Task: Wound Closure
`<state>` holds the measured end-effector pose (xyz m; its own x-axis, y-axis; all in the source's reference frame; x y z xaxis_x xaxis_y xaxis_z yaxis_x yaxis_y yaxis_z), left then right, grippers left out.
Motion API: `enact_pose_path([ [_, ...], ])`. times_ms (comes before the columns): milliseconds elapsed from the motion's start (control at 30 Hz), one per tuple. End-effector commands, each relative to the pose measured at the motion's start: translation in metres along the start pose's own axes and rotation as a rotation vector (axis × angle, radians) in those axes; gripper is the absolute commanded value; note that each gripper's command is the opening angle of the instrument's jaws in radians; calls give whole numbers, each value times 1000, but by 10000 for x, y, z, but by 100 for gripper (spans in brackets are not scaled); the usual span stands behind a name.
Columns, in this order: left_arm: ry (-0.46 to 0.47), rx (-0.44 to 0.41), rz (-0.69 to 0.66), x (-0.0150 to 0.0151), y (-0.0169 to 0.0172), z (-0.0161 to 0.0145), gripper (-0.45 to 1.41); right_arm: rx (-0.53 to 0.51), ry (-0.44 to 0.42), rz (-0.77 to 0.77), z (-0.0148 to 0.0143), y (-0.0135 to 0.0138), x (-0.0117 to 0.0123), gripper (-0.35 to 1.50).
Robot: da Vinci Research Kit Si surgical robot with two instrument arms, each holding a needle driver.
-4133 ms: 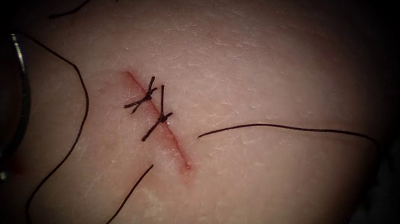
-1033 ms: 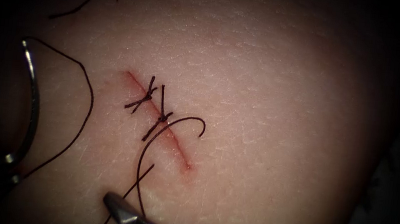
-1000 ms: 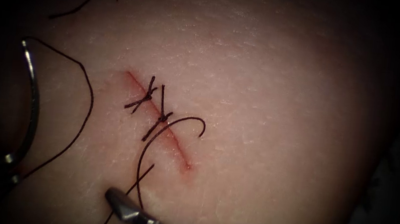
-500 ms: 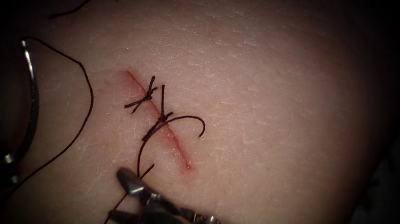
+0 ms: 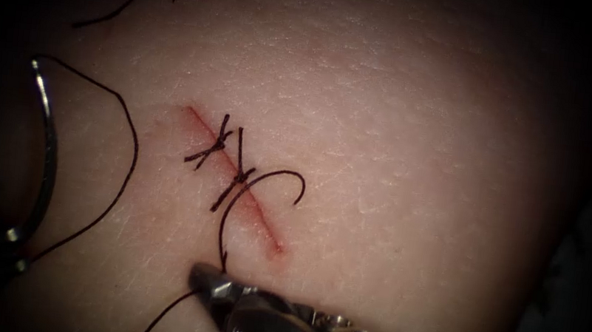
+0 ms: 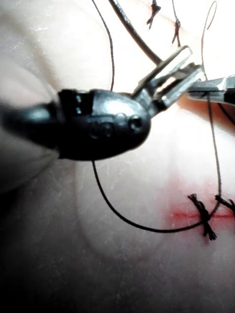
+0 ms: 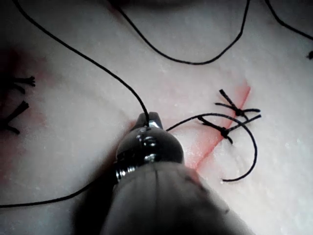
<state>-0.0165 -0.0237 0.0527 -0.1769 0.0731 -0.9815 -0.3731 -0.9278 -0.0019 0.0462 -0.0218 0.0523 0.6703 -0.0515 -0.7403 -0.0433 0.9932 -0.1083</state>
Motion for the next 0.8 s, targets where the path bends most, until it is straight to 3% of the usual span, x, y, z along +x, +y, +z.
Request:
enact_pose_path([
  [33, -1, -2, -3, -8, 9, 1, -45, 7, 16, 1, 7, -16, 11, -35],
  [367, -1, -1, -3, -8, 9, 2, -45, 62, 100, -22, -20, -77, 81, -35],
  [800, -2, 0, -3, -8, 10, 2, -45, 140, 211, -6, -39, -111, 150, -35],
])
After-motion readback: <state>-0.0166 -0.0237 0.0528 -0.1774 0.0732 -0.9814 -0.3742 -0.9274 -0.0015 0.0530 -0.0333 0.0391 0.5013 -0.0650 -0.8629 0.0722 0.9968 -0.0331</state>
